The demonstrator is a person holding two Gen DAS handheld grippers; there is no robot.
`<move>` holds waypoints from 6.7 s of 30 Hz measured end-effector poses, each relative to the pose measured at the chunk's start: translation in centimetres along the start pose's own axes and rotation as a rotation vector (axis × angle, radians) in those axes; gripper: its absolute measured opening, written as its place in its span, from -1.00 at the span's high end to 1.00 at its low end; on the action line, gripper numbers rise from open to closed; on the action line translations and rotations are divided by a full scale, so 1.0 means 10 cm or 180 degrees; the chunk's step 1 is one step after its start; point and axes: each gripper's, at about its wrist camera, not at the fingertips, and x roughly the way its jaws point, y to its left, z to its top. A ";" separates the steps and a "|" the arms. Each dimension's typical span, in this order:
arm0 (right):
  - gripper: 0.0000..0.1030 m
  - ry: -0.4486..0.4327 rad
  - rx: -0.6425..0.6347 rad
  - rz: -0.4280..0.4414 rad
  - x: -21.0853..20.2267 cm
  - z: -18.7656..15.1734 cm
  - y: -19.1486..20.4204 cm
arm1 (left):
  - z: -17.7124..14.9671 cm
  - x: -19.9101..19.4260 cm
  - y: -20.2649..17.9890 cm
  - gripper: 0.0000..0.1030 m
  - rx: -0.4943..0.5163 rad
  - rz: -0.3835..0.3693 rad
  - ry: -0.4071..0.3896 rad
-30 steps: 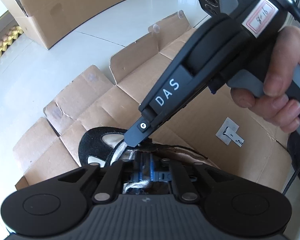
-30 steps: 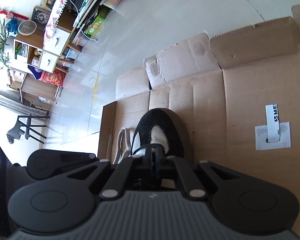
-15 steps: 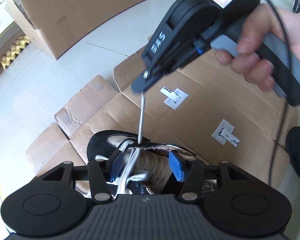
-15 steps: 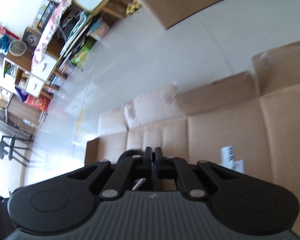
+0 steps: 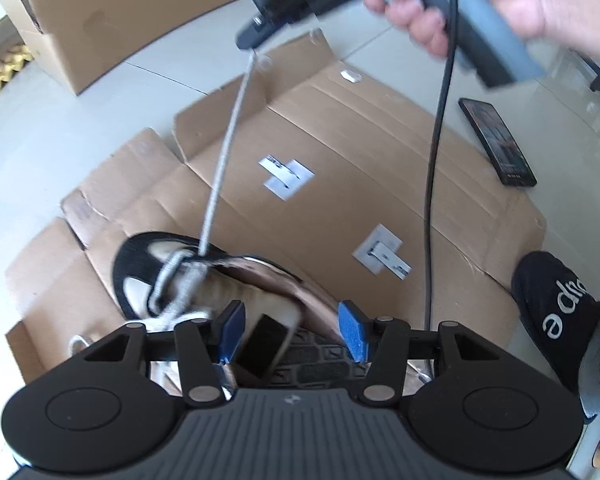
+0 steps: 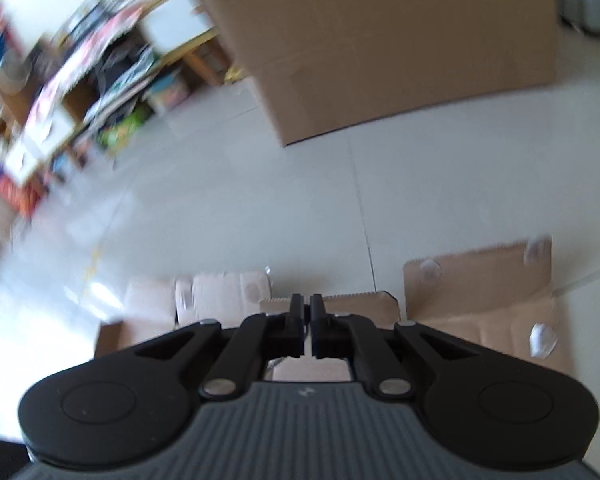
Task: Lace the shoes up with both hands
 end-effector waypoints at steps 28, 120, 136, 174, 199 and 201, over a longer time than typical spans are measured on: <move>0.97 0.0391 -0.2658 -0.1243 -1.19 0.74 0.54 | -0.08 0.22 0.03 -0.04 -0.0365 -0.0171 -0.0090; 0.84 0.1143 -0.0690 0.0486 0.32 -0.74 1.25 | -0.41 0.18 0.59 0.30 -0.1231 0.0301 -0.0023; -0.10 0.0979 -0.0966 0.0574 -0.08 -0.79 0.69 | -0.28 0.12 0.52 -0.20 -0.1132 0.0323 0.0041; 0.61 0.1169 -0.3507 0.0862 0.94 -0.76 0.38 | -0.30 0.22 0.49 -0.28 -0.1144 0.0190 0.0206; 0.97 0.1876 -0.4020 0.0781 1.08 -0.93 0.86 | -0.29 0.22 0.47 -0.28 -0.1143 0.0216 0.0184; 0.97 0.1950 -0.3988 0.0709 1.01 -0.97 0.87 | -0.29 0.20 0.47 -0.28 -0.1146 0.0219 0.0163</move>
